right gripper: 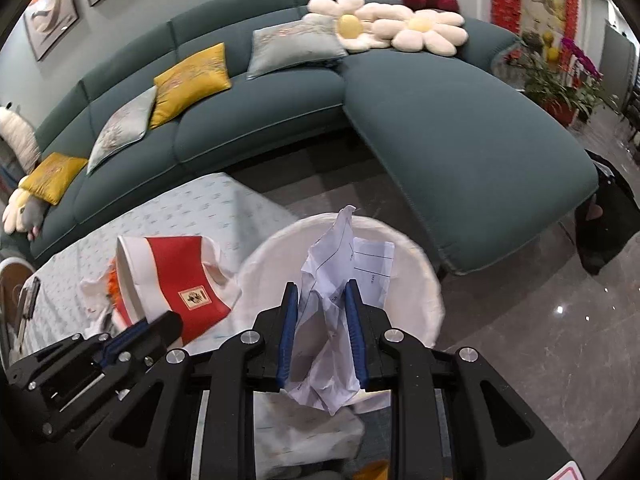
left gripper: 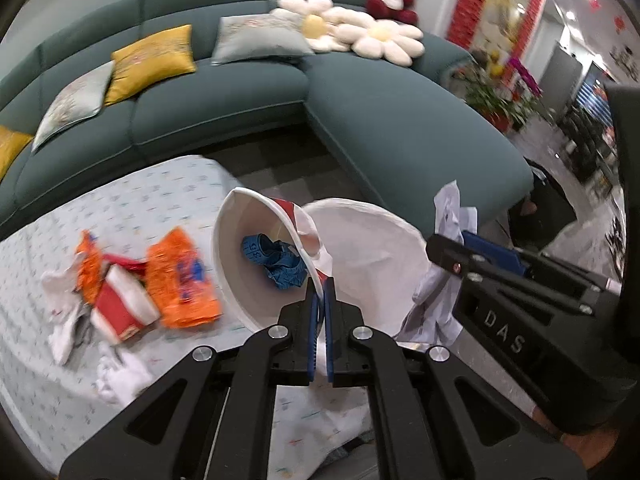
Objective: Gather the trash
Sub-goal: 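Carry the cup and paper in both tools over the white-lined bin, then open the left tool to drop the cup while the right tool releases the paper into the bin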
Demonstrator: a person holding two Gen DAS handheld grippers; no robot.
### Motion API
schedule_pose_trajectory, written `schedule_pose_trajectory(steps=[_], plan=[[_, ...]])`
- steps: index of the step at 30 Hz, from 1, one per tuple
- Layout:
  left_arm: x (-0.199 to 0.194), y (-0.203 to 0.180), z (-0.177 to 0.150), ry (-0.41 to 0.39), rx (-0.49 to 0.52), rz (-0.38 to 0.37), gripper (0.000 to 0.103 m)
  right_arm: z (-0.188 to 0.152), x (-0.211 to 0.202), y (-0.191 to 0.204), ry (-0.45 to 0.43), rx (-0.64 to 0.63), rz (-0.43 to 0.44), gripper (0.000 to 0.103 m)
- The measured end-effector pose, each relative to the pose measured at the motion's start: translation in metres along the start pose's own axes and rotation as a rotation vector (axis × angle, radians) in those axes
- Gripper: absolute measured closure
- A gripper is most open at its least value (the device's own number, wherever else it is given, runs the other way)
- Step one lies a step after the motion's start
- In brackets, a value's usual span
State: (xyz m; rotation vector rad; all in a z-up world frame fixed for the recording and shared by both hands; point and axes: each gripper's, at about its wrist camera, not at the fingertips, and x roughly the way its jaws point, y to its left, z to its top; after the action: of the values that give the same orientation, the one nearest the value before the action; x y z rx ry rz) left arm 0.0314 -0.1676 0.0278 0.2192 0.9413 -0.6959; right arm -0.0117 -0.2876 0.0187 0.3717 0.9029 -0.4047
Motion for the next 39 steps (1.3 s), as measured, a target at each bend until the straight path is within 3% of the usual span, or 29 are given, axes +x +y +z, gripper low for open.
schedule_pose_trajectory(steps=[8,25,26,30,36,39], plan=[[0.042,-0.031,0.012,0.046,0.043,-0.029,0.1,0.006,0.022,-0.044,0.024,0.039,-0.013,0.079],[0.082,-0.04,0.015,0.111,0.053,-0.043,0.098,0.007,0.049,-0.059,0.045,0.066,-0.004,0.078],[0.083,-0.04,0.015,0.115,0.051,-0.043,0.096,0.007,0.049,-0.06,0.047,0.067,-0.003,0.078],[0.082,-0.039,0.015,0.102,0.04,-0.031,0.07,0.008,0.05,-0.061,0.046,0.071,-0.001,0.078],[0.077,-0.035,0.016,0.09,0.025,-0.013,0.067,0.012,0.052,-0.06,0.048,0.067,0.001,0.079],[0.075,-0.03,0.016,0.086,0.012,0.001,0.061,0.013,0.053,-0.057,0.048,0.066,0.003,0.078]])
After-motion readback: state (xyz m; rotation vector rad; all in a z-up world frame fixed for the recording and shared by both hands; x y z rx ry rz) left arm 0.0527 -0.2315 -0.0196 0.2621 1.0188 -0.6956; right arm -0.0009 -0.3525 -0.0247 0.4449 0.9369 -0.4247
